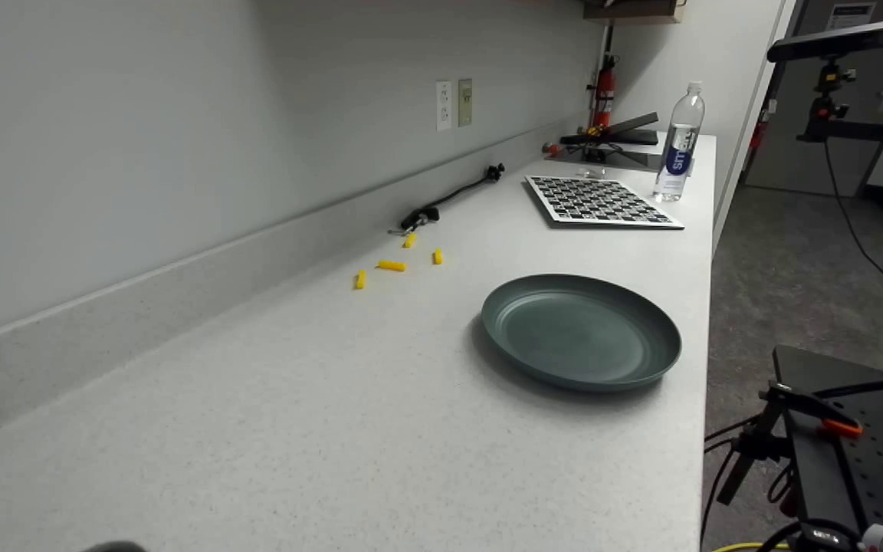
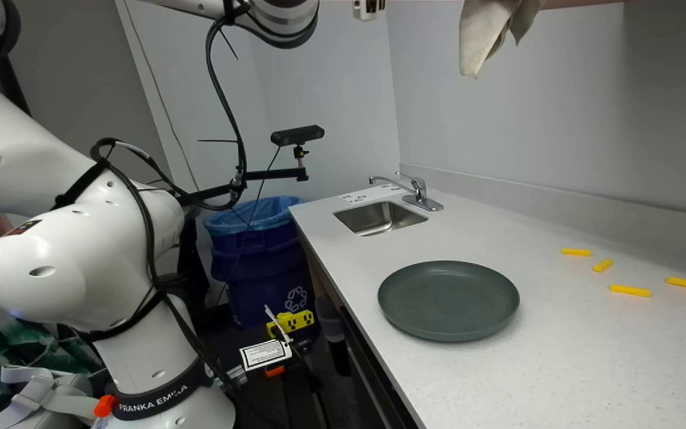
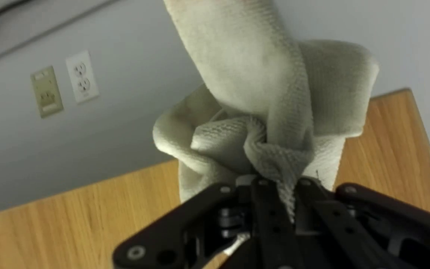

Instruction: Wipe the cabinet with the cloth

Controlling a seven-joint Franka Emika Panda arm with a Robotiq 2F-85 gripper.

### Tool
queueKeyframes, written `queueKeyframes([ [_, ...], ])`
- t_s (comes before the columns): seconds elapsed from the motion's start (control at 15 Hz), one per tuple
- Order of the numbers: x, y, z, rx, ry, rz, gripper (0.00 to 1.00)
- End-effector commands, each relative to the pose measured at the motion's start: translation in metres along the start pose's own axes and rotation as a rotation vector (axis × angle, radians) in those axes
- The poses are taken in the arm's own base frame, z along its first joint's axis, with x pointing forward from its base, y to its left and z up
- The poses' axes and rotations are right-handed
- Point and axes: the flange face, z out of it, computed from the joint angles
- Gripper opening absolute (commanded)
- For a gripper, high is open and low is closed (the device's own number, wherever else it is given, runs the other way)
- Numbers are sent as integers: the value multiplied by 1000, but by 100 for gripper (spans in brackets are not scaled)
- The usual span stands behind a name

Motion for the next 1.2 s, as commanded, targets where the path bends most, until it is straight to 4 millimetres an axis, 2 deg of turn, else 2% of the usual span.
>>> queueKeyframes([
  [0.0, -15, 3, -13, -41, -205, -19, 2],
  [0.07, -29, -3, 25, -87, -266, -25, 2],
  [0.27, -42, -6, 37, -142, -419, -43, 2],
  [0.4, -38, -11, 39, -145, -428, -47, 2],
  [0.67, -8, -31, 22, -111, -317, -38, 2],
  [1.13, 43, -92, -27, -14, 50, -40, 2],
])
